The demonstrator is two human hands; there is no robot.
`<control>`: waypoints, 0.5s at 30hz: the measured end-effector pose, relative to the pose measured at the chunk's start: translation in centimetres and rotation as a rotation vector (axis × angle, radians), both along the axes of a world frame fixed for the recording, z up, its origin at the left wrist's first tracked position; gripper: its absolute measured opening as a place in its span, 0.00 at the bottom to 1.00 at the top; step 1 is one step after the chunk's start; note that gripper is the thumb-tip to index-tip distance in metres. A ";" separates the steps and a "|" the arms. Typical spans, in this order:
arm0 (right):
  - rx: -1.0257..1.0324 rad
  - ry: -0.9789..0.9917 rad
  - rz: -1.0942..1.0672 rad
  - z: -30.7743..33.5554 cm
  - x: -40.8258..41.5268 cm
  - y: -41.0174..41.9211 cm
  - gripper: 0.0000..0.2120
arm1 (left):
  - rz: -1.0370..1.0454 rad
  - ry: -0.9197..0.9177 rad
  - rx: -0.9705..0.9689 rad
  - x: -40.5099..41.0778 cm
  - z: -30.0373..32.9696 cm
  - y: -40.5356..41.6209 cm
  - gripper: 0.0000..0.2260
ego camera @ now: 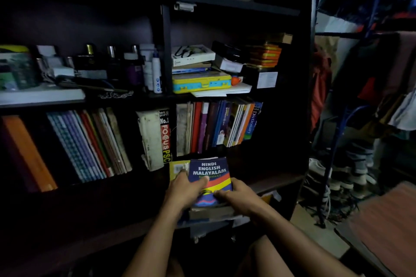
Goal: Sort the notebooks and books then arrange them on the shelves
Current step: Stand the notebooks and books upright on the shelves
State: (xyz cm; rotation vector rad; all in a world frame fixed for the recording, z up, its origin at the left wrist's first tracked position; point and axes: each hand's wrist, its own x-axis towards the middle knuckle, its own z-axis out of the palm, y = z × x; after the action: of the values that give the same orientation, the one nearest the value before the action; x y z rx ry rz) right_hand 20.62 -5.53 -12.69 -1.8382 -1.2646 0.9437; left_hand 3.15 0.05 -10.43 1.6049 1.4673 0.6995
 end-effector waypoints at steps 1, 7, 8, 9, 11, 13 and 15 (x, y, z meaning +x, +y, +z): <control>-0.001 0.003 -0.006 -0.1 0.0 0.0 0.32 | 0.009 -0.124 -0.046 -0.1 -0.2 0.6 0.22; 0.069 0.122 -0.067 -0.1 2.0 -1.8 0.17 | 0.001 -0.569 -0.304 0.9 -0.3 0.3 0.10; 0.095 0.136 -0.075 -0.3 2.6 -2.0 0.19 | -0.025 -0.626 -0.298 1.8 0.0 0.1 0.12; 0.119 0.149 -0.078 -0.5 3.0 -2.1 0.23 | -0.053 -0.688 -0.287 2.7 0.2 0.0 0.15; 0.173 0.170 -0.106 -0.5 4.5 -2.3 0.30 | -0.087 -0.771 -0.281 5.1 0.7 0.1 0.22; 0.224 0.156 -0.123 0.8 5.9 -2.2 0.37 | -0.096 -0.816 -0.269 7.3 1.3 0.4 0.30; 0.297 0.047 -0.128 2.8 7.5 -1.7 0.42 | -0.058 -0.869 -0.209 9.7 2.2 0.8 0.35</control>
State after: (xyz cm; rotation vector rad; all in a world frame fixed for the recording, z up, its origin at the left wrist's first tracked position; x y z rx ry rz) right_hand 28.15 -7.27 -9.94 -1.6329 -1.1733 0.6858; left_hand 12.88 0.84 -8.27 0.9684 0.8093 1.0020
